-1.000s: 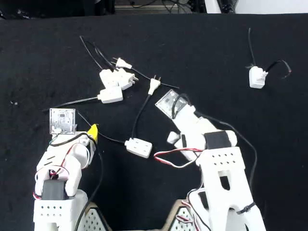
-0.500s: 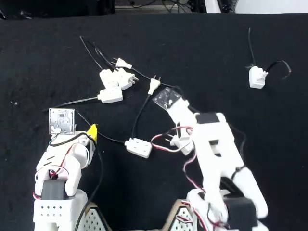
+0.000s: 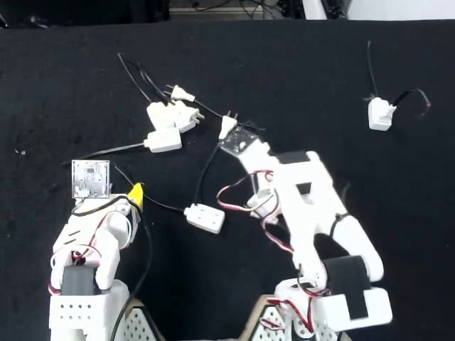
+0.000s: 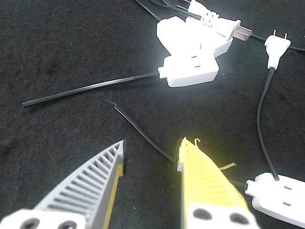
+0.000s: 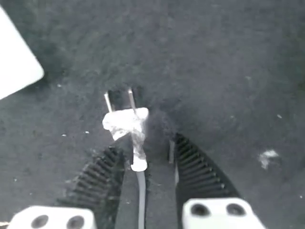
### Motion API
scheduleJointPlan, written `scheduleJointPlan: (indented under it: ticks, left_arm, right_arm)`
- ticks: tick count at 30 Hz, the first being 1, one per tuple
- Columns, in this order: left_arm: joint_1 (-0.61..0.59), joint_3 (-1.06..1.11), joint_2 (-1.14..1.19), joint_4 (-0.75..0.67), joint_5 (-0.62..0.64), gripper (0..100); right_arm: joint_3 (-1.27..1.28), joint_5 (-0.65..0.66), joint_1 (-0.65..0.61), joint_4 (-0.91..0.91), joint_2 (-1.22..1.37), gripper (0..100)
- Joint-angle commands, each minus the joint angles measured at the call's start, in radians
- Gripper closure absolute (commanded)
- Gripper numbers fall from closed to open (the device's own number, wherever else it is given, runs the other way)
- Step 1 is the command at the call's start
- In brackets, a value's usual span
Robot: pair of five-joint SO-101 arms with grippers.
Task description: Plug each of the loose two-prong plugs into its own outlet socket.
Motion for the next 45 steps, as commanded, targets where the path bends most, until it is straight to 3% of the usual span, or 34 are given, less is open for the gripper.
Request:
scheduleJointPlan:
  ticks: [1, 7, 13, 17, 30, 36, 45]
  left_arm:
    - [-0.008, -0.030, -0.009, -0.006, 0.002, 81]
    - [-0.010, -0.033, -0.009, -0.006, 0.002, 81]
    - [-0.010, -0.033, -0.009, -0.006, 0.002, 81]
    - [-0.010, -0.031, -0.009, -0.006, 0.002, 81]
    - [-0.010, -0.031, -0.009, -0.006, 0.002, 81]
    - [-0.008, -0.031, -0.009, -0.006, 0.002, 81]
    - [-0.010, -0.028, -0.009, -0.006, 0.002, 81]
  right_arm:
    - [-0.022, 0.009, -0.051, -0.009, 0.005, 88.2]
    - [-0.021, 0.014, -0.091, 0.046, 0.005, 88.2]
    - [0.027, 0.017, -0.089, -0.012, 0.013, 88.3]
    - [0.038, 0.012, -0.086, -0.020, -0.010, 99.3]
    - [0.197, 0.011, -0.152, 0.060, -0.375, 98.5]
    - [0.268, 0.017, -0.163, 0.061, -0.417, 87.8]
    - [0.272, 0.080, -0.155, 0.069, -0.410, 88.7]
